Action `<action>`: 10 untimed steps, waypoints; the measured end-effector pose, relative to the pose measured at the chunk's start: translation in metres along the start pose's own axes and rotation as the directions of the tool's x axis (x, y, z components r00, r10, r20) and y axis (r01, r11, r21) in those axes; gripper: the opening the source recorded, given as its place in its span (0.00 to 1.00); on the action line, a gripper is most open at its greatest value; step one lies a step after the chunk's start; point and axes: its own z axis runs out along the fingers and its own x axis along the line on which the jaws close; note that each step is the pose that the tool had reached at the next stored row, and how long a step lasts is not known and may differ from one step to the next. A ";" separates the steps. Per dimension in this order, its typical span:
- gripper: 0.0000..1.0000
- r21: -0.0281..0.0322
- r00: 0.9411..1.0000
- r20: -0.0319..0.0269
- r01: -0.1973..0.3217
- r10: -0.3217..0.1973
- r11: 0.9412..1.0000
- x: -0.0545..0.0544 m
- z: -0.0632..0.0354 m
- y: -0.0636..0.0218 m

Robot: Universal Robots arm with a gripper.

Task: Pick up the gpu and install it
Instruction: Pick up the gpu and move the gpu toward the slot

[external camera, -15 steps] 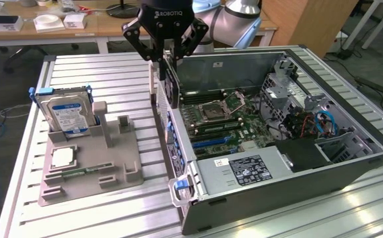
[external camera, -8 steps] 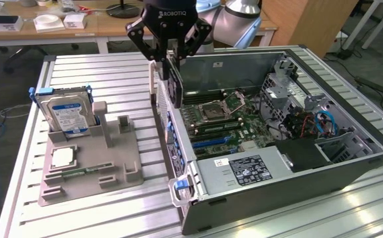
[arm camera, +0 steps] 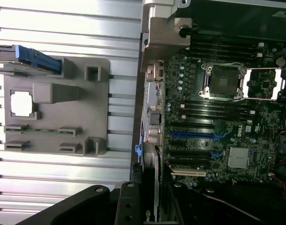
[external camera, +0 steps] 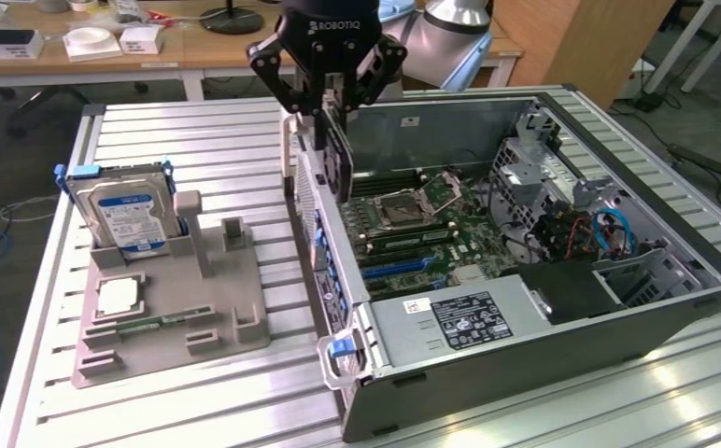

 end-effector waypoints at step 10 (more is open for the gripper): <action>0.27 0.000 1.000 0.000 0.000 0.000 1.000 -0.005 0.0002 -0.0003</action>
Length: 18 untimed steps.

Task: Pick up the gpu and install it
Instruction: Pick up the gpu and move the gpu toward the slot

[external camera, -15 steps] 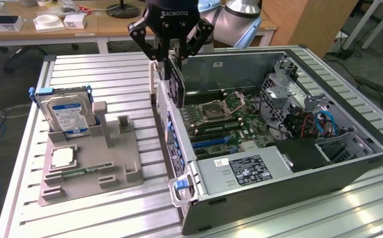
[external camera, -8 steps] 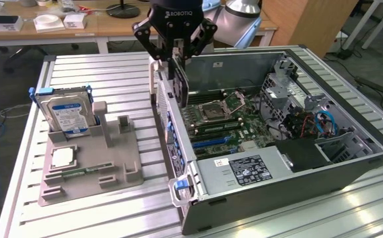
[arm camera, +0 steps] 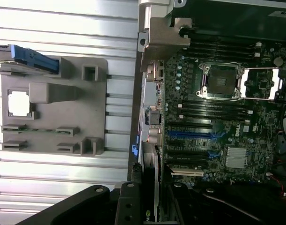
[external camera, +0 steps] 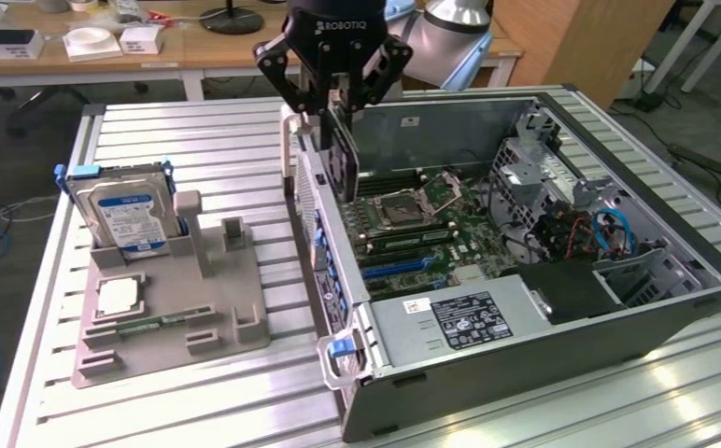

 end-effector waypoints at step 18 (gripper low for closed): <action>0.27 0.000 1.000 0.000 0.000 0.000 1.000 -0.010 0.0003 -0.0005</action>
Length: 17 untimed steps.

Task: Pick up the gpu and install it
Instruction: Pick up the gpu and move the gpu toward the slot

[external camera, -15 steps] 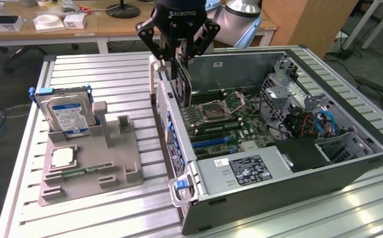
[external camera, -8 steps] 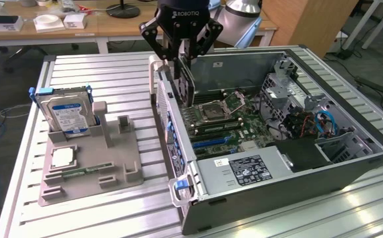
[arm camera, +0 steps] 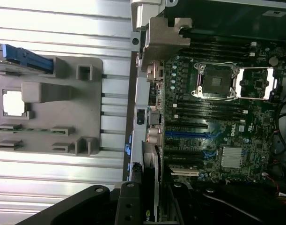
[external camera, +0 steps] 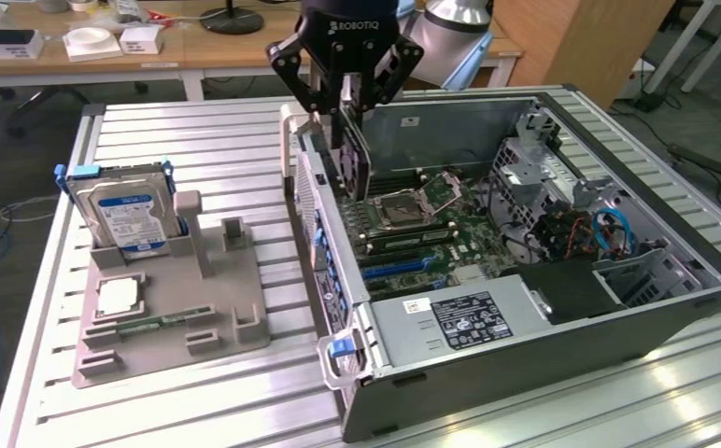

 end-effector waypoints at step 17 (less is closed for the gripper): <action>0.27 0.000 1.000 0.000 0.000 0.000 1.000 -0.011 0.0004 -0.0006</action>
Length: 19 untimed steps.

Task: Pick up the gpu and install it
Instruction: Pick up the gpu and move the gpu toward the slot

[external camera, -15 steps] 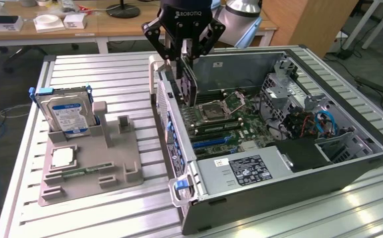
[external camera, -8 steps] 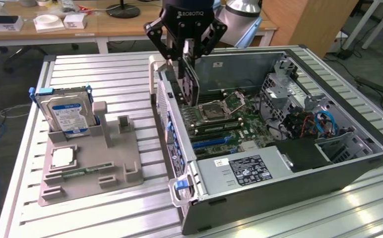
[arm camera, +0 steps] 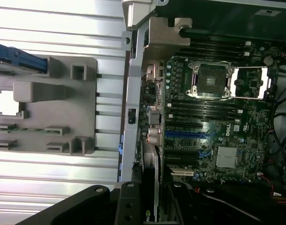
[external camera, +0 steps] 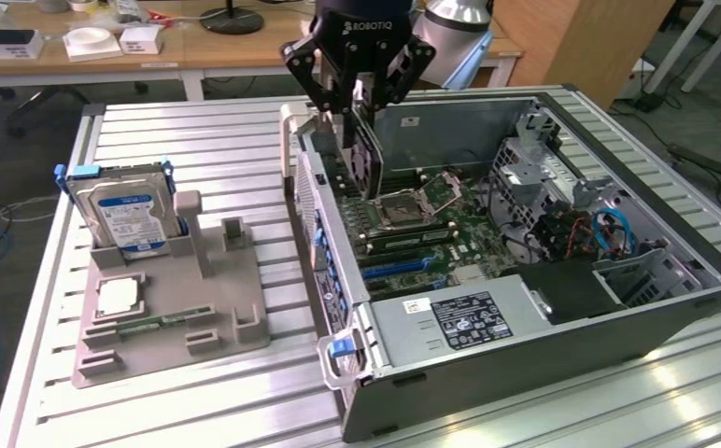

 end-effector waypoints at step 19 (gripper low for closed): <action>0.27 0.000 1.000 0.000 0.000 0.000 1.000 -0.015 0.0006 -0.0008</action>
